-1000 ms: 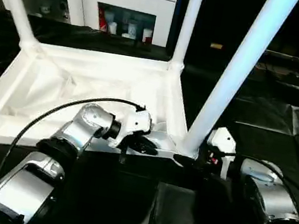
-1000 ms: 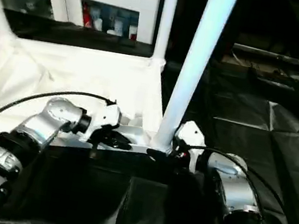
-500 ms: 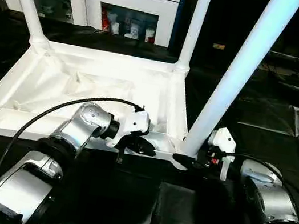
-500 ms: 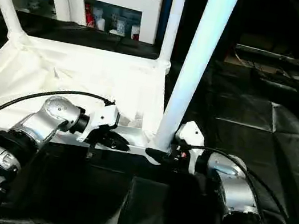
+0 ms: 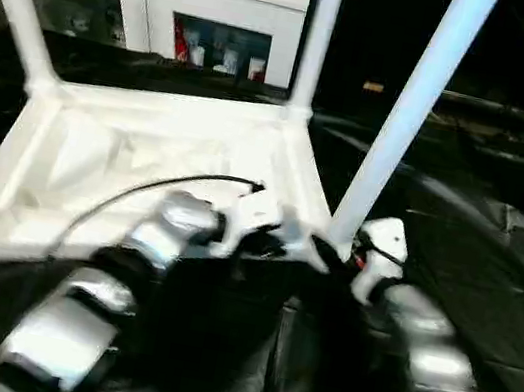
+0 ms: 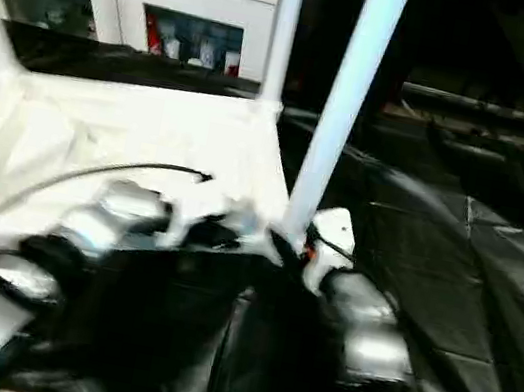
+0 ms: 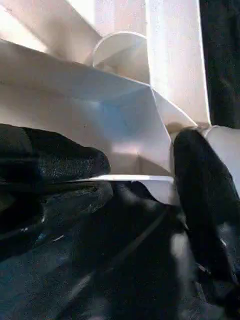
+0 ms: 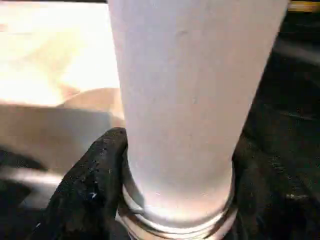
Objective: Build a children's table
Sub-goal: Rotate leg to tighten
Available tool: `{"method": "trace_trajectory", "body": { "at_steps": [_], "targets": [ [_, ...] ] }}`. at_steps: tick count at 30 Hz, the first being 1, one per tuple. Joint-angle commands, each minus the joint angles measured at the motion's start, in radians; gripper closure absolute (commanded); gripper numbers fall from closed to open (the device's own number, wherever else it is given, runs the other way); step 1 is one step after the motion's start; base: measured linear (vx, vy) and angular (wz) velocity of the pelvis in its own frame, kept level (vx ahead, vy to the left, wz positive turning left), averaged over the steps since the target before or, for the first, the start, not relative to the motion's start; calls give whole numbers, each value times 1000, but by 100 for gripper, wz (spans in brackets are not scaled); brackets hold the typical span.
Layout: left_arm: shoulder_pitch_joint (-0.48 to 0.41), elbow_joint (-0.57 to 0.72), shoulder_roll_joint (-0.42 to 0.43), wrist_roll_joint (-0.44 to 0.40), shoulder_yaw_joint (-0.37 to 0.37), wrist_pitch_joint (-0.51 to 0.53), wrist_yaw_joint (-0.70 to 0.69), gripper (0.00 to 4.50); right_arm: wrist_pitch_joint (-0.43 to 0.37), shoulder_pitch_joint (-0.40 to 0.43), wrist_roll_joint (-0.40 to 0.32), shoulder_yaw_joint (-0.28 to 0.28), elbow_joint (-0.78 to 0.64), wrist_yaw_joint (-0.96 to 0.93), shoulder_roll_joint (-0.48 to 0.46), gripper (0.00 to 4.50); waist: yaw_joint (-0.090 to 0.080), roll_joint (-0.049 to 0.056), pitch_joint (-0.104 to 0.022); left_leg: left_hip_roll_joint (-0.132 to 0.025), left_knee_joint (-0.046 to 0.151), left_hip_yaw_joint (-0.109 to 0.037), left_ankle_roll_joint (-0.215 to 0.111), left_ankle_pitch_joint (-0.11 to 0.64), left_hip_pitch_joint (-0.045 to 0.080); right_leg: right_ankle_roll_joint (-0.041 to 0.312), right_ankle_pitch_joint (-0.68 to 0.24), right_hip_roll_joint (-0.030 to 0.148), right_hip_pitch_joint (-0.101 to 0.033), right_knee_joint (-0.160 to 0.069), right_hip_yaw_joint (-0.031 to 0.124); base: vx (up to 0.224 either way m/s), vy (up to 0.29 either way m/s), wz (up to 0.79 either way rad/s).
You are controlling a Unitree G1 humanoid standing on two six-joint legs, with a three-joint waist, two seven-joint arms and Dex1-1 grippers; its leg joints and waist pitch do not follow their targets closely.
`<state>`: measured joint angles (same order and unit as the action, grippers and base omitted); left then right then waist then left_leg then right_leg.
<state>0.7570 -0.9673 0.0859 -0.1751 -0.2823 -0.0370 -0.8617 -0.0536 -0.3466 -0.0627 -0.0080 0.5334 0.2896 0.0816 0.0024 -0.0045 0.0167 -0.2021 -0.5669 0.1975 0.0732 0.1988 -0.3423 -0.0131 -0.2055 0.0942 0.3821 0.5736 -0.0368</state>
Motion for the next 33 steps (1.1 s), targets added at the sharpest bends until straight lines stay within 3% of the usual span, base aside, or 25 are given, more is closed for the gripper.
{"method": "trace_trajectory", "body": {
  "at_steps": [1,2,3,4,5,8,10,13,16,18,20,22,24,28,33],
  "targets": [
    [-31,-51,-68,-34,-53,32,45,450,-50,17,41,43,67,-53,-43,184,-8,0,-16,-23,84,-24,24,477,15,119,-513,40,5,-103,23,0,0,0],
    [-32,-54,-94,-43,-65,24,62,450,-31,11,58,55,68,-87,-64,184,-11,5,-12,-22,82,-24,20,512,24,108,-547,38,15,-114,21,0,0,0],
    [-35,-53,-104,-46,-70,18,58,450,-18,10,64,64,65,-86,-68,184,-11,5,-14,-21,85,-28,17,515,21,96,-560,39,10,-115,19,0,0,0],
    [-37,-52,-108,-48,-73,14,55,450,-12,10,66,70,62,-80,-70,128,-10,5,-16,-21,86,-29,14,511,20,92,-554,40,8,-115,19,0,0,0],
    [-39,-54,-110,-52,-79,1,49,450,-6,11,55,62,58,-72,-76,114,-11,5,-18,-23,89,-30,8,494,15,95,-519,39,3,-112,19,0,0,0],
    [-39,-62,-103,-61,-87,-32,32,450,6,11,46,41,45,-80,-78,101,-9,12,-18,-25,92,-26,4,474,11,119,-440,37,2,-106,23,0,0,0],
    [-37,-64,-89,-61,-85,-45,20,450,16,16,44,40,26,-76,-60,85,-9,3,-19,-25,92,-24,2,473,9,126,-427,37,0,-105,23,0,0,0],
    [-32,-71,-60,-65,-81,-71,-4,450,18,39,25,46,-32,3,-9,85,-4,6,-21,-26,89,-21,-10,449,10,130,-408,39,-1,-104,27,0,0,0],
    [-28,-77,-45,-69,-79,-78,-13,450,18,59,16,51,-68,65,35,85,6,0,-28,-30,83,-15,-40,344,1,159,-280,40,-13,-89,30,0,0,0],
    [-22,-85,-26,-71,-74,-112,-19,450,-8,109,-45,54,-159,247,135,85,18,-2,-28,-32,78,-11,-73,303,0,175,-244,42,-21,-86,28,0,0,0],
    [-15,-94,-13,-71,-68,-132,-24,450,-18,154,-84,62,-227,395,229,85,24,-1,-29,-33,75,-9,-85,286,-3,176,-230,43,-24,-84,29,0,0,0],
    [-11,-100,-3,-70,-64,-148,-44,450,-22,193,-100,70,-267,508,319,85,31,-7,-33,-32,68,-10,-112,204,-15,195,-128,44,-37,-70,27,0,0,0],
    [-7,-105,1,-71,-63,-154,-47,450,-26,209,-107,63,-280,553,364,85,29,-5,-31,-31,64,-8,-125,202,-17,209,-152,46,-34,-72,24,0,0,0],
    [0,-111,7,-62,-57,-174,-52,450,-51,225,-157,1,-298,614,438,85,29,-8,-31,-35,63,-10,-120,201,-17,221,-174,44,-31,-70,25,0,0,0],
    [1,-121,7,-45,-52,-214,-83,450,-115,267,-243,-23,-387,709,496,85,27,-12,-29,-34,62,-10,-124,226,-18,209,-214,44,-31,-73,25,0,0,0]
  ]
}}
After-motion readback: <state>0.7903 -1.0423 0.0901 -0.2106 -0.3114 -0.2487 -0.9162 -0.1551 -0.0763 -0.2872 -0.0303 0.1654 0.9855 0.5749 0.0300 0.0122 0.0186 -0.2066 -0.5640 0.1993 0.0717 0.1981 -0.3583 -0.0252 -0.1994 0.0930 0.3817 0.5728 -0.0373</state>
